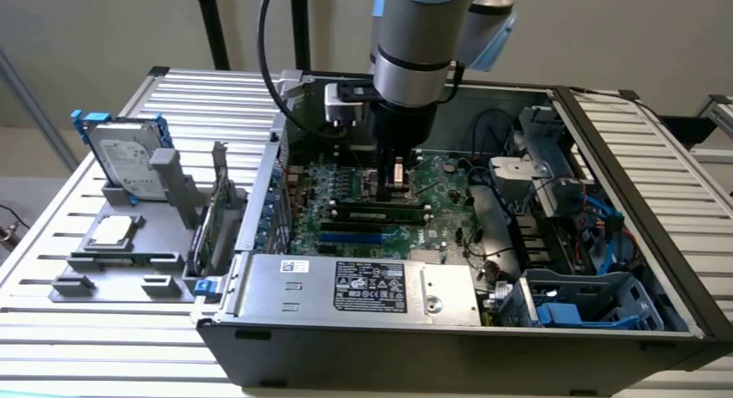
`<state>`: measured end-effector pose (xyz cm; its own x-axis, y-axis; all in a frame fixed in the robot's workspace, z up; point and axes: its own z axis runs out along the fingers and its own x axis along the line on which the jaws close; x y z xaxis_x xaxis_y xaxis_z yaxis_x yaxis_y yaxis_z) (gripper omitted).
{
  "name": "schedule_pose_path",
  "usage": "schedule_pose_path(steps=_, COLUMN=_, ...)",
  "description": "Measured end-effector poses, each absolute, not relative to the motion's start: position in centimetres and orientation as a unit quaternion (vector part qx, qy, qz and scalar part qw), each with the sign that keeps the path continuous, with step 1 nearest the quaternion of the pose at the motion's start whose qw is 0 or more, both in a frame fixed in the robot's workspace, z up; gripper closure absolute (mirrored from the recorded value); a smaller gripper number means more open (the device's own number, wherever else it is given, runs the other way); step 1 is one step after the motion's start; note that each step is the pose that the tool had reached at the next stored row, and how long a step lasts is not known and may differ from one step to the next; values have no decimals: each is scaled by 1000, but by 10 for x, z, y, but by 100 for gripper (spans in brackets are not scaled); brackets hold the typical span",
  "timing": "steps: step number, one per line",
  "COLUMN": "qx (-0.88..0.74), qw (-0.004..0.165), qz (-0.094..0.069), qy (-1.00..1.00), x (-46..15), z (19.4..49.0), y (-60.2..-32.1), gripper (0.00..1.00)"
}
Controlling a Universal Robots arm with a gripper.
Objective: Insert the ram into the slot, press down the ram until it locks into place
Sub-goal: 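Press down the ram until it locks into place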
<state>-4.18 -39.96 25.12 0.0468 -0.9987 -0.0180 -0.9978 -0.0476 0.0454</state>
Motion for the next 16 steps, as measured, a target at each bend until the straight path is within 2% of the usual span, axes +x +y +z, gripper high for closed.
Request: schedule_pose_path(steps=16, qx=723, qw=12, qz=-24, qy=-690, x=-42, z=256, y=-400, gripper=89)
